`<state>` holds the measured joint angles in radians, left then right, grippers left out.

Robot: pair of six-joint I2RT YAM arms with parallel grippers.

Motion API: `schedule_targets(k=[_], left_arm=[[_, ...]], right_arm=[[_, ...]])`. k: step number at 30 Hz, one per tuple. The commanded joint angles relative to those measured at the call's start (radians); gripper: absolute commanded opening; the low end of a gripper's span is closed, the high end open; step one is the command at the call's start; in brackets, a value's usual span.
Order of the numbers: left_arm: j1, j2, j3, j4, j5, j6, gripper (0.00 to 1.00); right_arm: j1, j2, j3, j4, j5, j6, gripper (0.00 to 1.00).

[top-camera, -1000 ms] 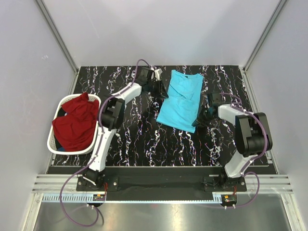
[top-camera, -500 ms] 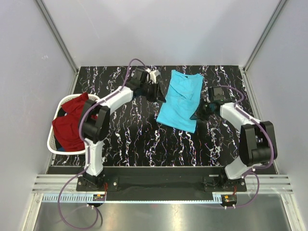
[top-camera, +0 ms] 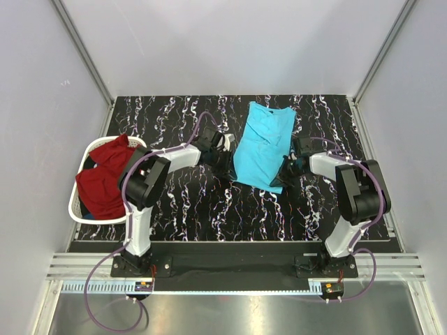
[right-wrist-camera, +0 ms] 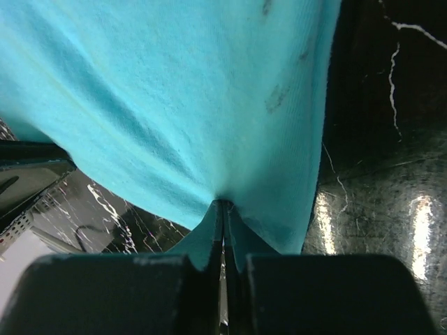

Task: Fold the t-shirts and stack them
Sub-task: Fold the tshirt

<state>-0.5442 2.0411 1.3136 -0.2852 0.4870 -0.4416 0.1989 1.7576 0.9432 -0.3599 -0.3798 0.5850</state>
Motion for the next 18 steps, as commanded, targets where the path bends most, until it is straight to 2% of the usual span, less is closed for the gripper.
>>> schedule_targets(k=[1,4,9,11,12,18], left_arm=[[-0.006,-0.013,-0.036,-0.002,-0.169,0.033,0.25],[-0.026,-0.025,-0.031,-0.042,-0.229,0.053,0.25],[-0.04,-0.108,-0.014,-0.049,-0.162,0.041,0.29],[-0.04,-0.149,-0.001,-0.055,-0.127,0.038,0.31],[-0.04,-0.156,0.007,-0.084,-0.13,0.043,0.33],[-0.02,-0.157,0.013,-0.135,-0.145,0.055,0.39]], right_arm=[[-0.004,-0.012,-0.047,0.012,0.074,-0.017,0.01],[-0.003,-0.049,-0.064,0.001,0.097,-0.024,0.01],[-0.003,-0.115,-0.026,-0.063,0.111,-0.033,0.03],[-0.003,-0.162,-0.017,-0.091,0.111,-0.024,0.07],[-0.003,-0.179,-0.018,-0.097,0.11,-0.004,0.12],[-0.003,-0.248,-0.027,-0.123,0.133,0.045,0.18]])
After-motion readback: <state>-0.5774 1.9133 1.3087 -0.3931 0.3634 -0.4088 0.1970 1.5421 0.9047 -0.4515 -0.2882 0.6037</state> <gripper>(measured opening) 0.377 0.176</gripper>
